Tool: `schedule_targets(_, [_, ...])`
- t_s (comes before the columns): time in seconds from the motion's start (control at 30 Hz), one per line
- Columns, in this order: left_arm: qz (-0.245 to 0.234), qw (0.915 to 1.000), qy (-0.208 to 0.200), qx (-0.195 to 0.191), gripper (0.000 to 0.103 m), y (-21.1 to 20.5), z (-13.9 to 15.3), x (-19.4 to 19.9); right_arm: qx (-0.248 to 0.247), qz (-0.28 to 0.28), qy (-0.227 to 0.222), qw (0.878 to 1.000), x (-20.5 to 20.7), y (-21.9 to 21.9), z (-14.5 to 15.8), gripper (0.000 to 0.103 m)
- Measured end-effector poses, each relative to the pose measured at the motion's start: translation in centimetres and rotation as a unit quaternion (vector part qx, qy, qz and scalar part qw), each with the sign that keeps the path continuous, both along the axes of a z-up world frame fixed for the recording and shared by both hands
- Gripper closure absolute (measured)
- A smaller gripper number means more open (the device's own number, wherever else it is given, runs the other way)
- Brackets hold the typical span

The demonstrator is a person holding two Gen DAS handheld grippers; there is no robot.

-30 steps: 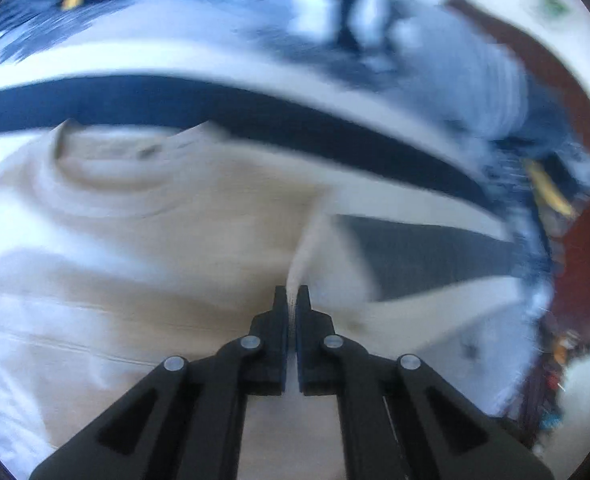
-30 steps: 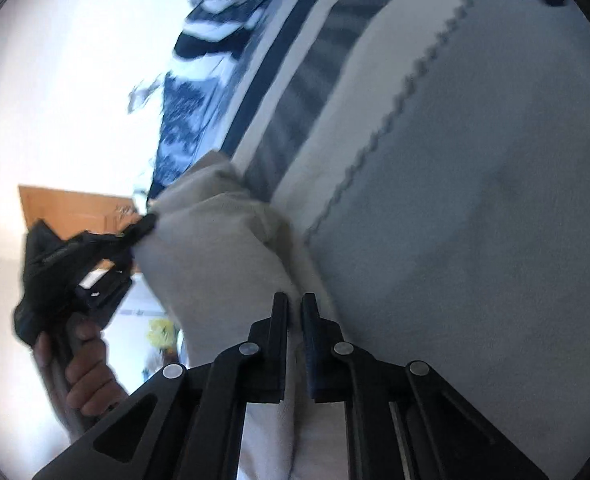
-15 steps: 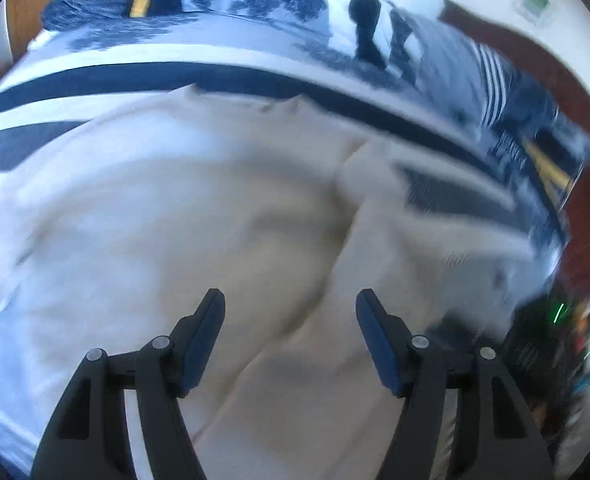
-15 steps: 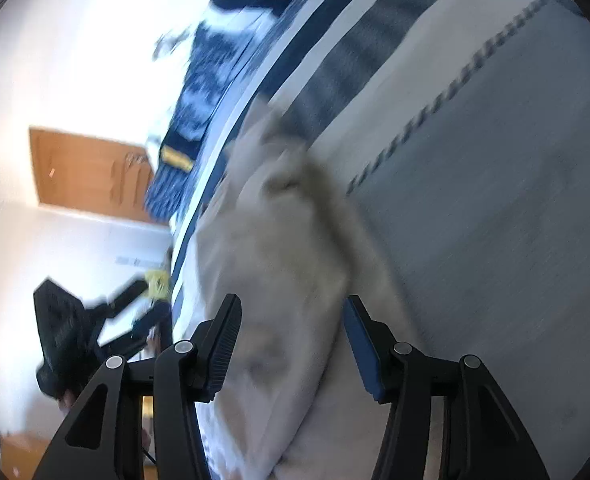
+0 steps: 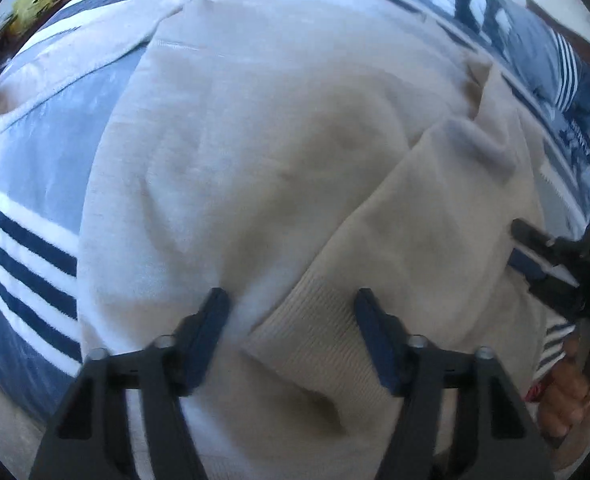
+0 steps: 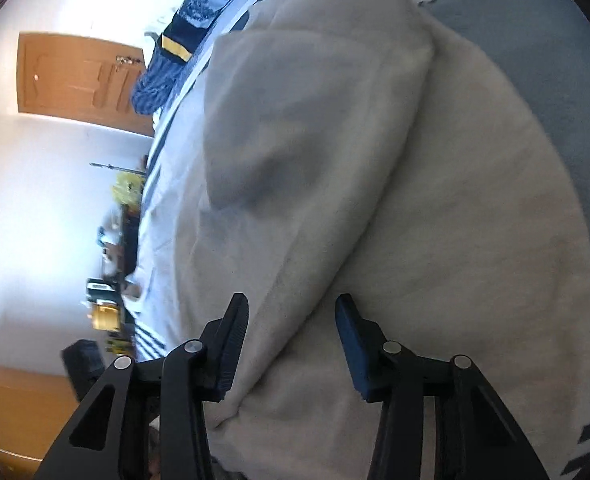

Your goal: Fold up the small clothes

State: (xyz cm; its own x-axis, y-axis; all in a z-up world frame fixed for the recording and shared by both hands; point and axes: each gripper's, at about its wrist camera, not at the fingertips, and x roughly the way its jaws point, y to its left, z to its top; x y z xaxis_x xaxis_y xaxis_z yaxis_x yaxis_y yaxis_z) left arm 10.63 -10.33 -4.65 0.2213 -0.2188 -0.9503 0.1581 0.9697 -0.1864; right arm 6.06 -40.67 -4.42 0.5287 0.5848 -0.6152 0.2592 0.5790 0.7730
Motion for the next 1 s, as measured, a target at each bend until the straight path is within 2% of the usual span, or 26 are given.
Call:
schedule_targets(0.03, [-0.008, 0.9999, -0.001, 0.009, 0.075, -0.3, 0.2, -0.2, -0.011, 0.001, 0.000, 1.000, 0.2, 0.4, 0.1, 0.059])
schedule_targets(0.07, [-0.012, 0.9998, 0.000, 0.014, 0.089, -0.8, 0.2, -0.4, -0.025, 0.004, 0.002, 1.000, 0.6, 0.7, 0.3, 0.072])
schedule_targets(0.1, [-0.015, 0.9998, 0.003, 0.014, 0.098, -0.9, 0.3, -0.4, -0.041, 0.007, 0.007, 0.999, 1.0, 1.1, 0.4, 0.080])
schedule_targets(0.13, [-0.018, 0.9997, 0.005, 0.014, 0.099, -0.9, 0.3, -0.3, -0.053, 0.007, 0.013, 0.998, 1.3, 1.0, 0.6, 0.087])
schedule_targets(0.2, [-0.034, 0.9994, -0.003, -0.010, 0.100, -0.1, 1.7, -0.7, -0.080, 0.003, 0.016, 0.997, 1.7, 1.4, 1.3, 0.092])
schedule_targets(0.27, [-0.040, 0.9983, -0.009, -0.041, 0.100, 1.0, 3.7, -1.5, -0.100, 0.016, 0.001, 0.995, 1.3, 1.7, 2.9, 0.097])
schedule_targets(0.33, [-0.046, 0.9972, -0.020, -0.055, 0.100, 2.4, 5.6, -2.7, -0.099, 0.033, -0.030, 0.994, 0.0, 1.7, 4.3, 0.098])
schedule_targets(0.4, [-0.056, 0.9965, -0.037, -0.050, 0.100, 3.2, 6.8, -4.1, -0.092, 0.057, -0.064, 0.992, -0.8, 2.3, 6.2, 0.098])
schedule_targets(0.47, [-0.071, 0.9958, -0.025, -0.051, 0.099, 3.4, 5.9, -4.7, -0.107, 0.078, -0.084, 0.988, -1.2, 3.4, 7.3, 0.098])
schedule_targets(0.53, [-0.062, 0.9972, 0.004, -0.041, 0.099, 3.5, 3.5, -4.3, -0.129, 0.094, -0.067, 0.985, -0.7, 4.4, 6.2, 0.096])
schedule_targets(0.6, [-0.043, 0.9981, 0.029, -0.032, 0.099, 3.4, 1.3, -4.1, -0.109, 0.101, -0.023, 0.989, 0.2, 4.4, 3.5, 0.096])
schedule_targets(0.67, [-0.033, 0.9988, 0.025, -0.026, 0.097, 3.6, 0.9, -4.2, -0.080, 0.096, 0.013, 0.992, 0.3, 3.2, 1.4, 0.096])
schedule_targets(0.73, [-0.035, 0.9989, 0.011, -0.030, 0.094, 3.7, 1.0, -4.2, -0.061, 0.088, 0.010, 0.994, 0.0, 2.2, 1.2, 0.096])
schedule_targets(0.77, [-0.039, 0.9990, 0.001, -0.021, 0.090, 4.1, 1.2, -4.5, -0.063, 0.087, 0.006, 0.994, -0.2, 1.8, 1.3, 0.091])
schedule_targets(0.83, [-0.052, 0.9986, 0.000, -0.012, 0.085, 4.2, 0.9, -5.0, -0.104, 0.092, 0.008, 0.990, 0.0, 1.8, 0.8, 0.086])
schedule_targets(0.9, [-0.071, 0.9975, -0.005, 0.001, 0.085, 4.1, 0.9, -5.4, -0.098, 0.079, 0.010, 0.992, -0.4, 1.5, 0.7, 0.086])
schedule_targets(0.93, [-0.073, 0.9972, -0.015, 0.006, 0.085, 4.3, 1.3, -5.7, -0.097, 0.069, 0.006, 0.993, -0.7, 1.5, 1.2, 0.086])
schedule_targets(1.0, [-0.066, 0.9973, -0.030, -0.010, 0.085, 5.7, 2.2, -6.3, -0.130, 0.058, -0.013, 0.990, -1.5, 2.0, 3.3, 0.086])
